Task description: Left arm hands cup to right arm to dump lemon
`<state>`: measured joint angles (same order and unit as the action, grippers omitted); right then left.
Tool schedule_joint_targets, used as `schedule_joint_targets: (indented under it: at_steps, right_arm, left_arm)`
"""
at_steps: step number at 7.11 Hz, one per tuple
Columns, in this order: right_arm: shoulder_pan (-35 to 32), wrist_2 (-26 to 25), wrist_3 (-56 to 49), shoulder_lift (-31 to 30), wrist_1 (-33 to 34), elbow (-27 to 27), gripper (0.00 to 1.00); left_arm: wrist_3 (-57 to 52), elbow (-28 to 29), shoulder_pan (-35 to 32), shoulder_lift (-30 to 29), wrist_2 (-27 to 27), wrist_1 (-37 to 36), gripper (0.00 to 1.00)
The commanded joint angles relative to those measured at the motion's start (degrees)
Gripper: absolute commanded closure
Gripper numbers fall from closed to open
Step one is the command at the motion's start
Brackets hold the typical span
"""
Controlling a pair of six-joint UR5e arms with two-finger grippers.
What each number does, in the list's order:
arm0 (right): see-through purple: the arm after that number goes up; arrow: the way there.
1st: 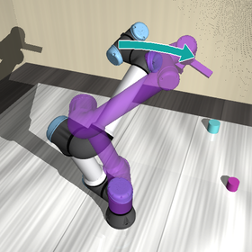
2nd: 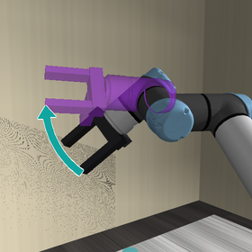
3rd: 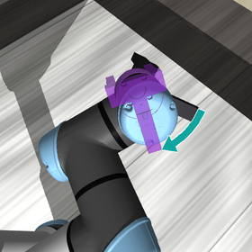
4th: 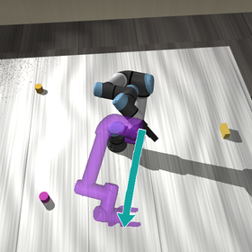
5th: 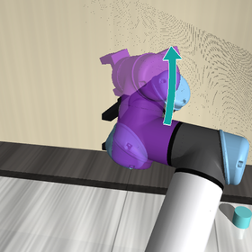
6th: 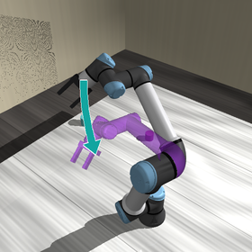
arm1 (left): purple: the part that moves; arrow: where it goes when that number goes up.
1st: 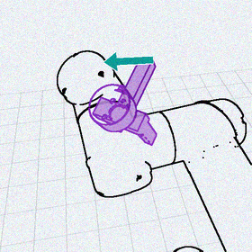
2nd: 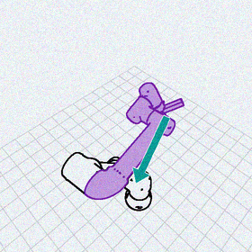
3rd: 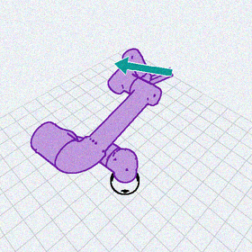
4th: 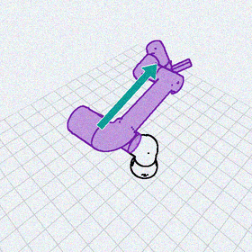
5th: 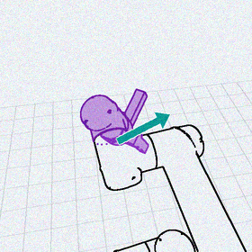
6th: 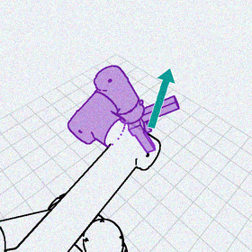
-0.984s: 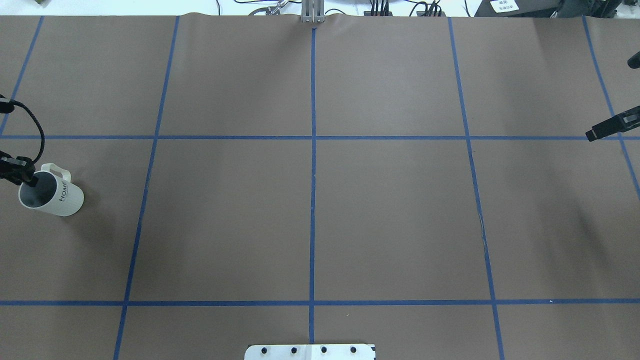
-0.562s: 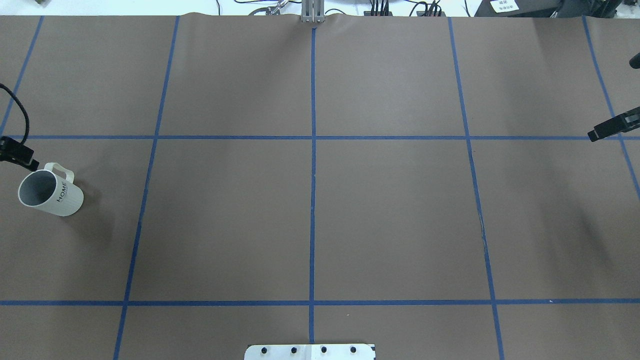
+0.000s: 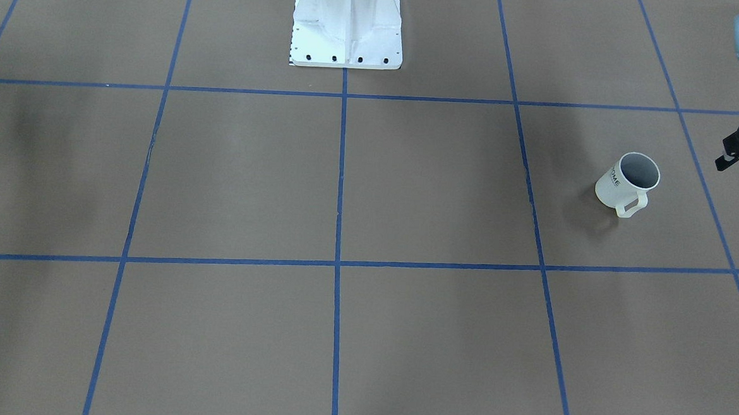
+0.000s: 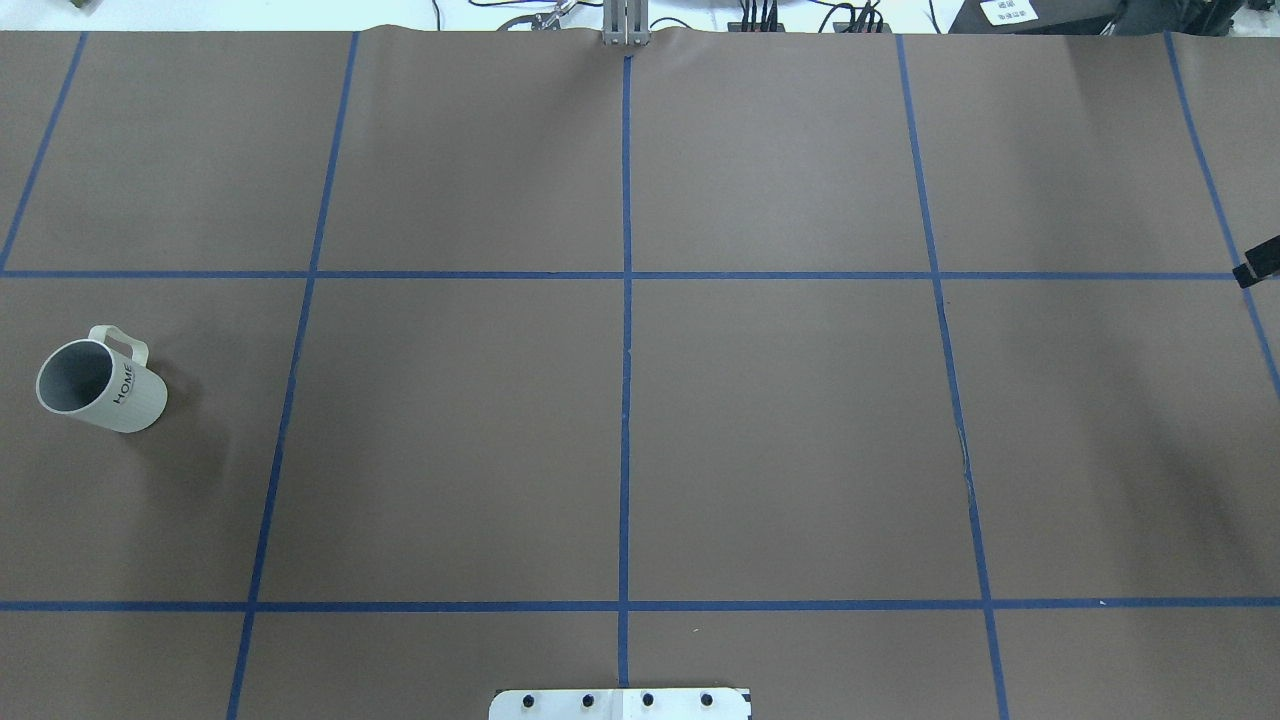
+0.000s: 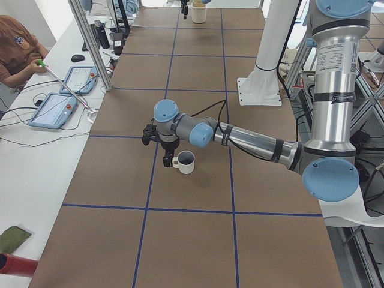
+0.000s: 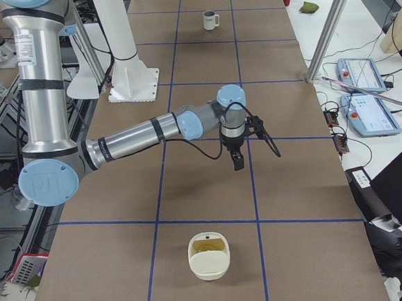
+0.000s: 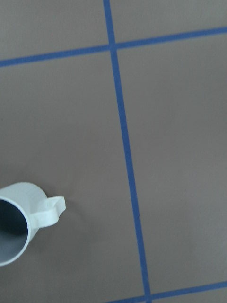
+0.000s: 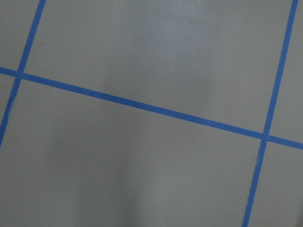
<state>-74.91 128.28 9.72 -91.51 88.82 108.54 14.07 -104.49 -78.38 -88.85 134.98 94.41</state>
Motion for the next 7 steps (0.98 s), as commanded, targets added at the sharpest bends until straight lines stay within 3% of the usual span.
schedule_joint_targets:
  at_steps: [1, 5, 7]
  right_arm:
    - [-4.9, 0.6, -6.0, -1.2, 4.3, 1.0, 0.0]
    - [-6.3, 0.8, -5.9, -2.0, 4.3, 0.0, 0.0]
    - [-6.4, 0.1, -5.1, -1.8, 4.0, -0.9, 0.0]
  left_arm:
    - [0.2, 0.9, -1.2, 0.3, -0.1, -0.6, 0.0]
    - [-0.6, 2.6, -2.4, 0.4, -2.5, -0.7, 0.0]
    - [-0.5, 6.5, -2.3, -0.2, -3.1, 0.1, 0.0]
